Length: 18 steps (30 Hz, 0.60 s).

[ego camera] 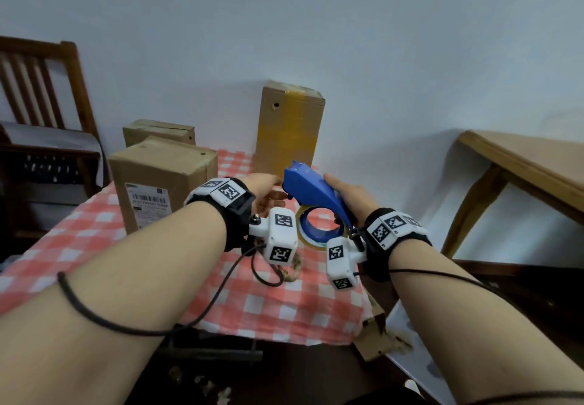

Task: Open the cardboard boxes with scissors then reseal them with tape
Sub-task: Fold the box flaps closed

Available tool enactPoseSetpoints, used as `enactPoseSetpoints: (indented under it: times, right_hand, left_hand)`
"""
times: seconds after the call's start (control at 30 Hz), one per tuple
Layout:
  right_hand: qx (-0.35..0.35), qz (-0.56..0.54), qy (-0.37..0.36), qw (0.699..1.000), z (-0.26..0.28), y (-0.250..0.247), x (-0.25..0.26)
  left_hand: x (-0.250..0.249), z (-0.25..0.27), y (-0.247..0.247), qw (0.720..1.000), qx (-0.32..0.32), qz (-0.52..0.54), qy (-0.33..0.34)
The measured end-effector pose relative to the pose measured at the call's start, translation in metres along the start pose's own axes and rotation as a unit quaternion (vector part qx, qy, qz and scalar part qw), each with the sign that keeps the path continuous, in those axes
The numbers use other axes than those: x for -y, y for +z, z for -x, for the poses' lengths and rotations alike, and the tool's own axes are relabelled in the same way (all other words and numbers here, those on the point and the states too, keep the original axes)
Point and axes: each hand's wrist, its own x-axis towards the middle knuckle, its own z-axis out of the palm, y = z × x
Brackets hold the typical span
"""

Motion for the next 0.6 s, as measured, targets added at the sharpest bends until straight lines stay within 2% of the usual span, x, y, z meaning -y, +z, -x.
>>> enactPoseSetpoints:
  times: [0.17,0.3,0.47,0.6]
  right_hand:
    - [0.016,0.051,-0.016,0.998,0.009,-0.001,0.003]
    - [0.049,0.083,-0.024,0.995,0.016,-0.003,0.007]
    - [0.020,0.140,-0.048,0.989,0.020,-0.006,0.014]
    - [0.005,0.151,-0.068,0.986,0.019,-0.006,0.020]
  left_hand:
    - [-0.001,0.003,-0.001,0.996,-0.042,-0.063,0.047]
    - [-0.012,0.009,-0.005,0.980,-0.095,-0.148,0.093]
    - [-0.026,0.015,-0.004,0.955,-0.118,-0.247,0.114]
    - [-0.038,0.013,-0.004,0.946,-0.151,-0.259,0.125]
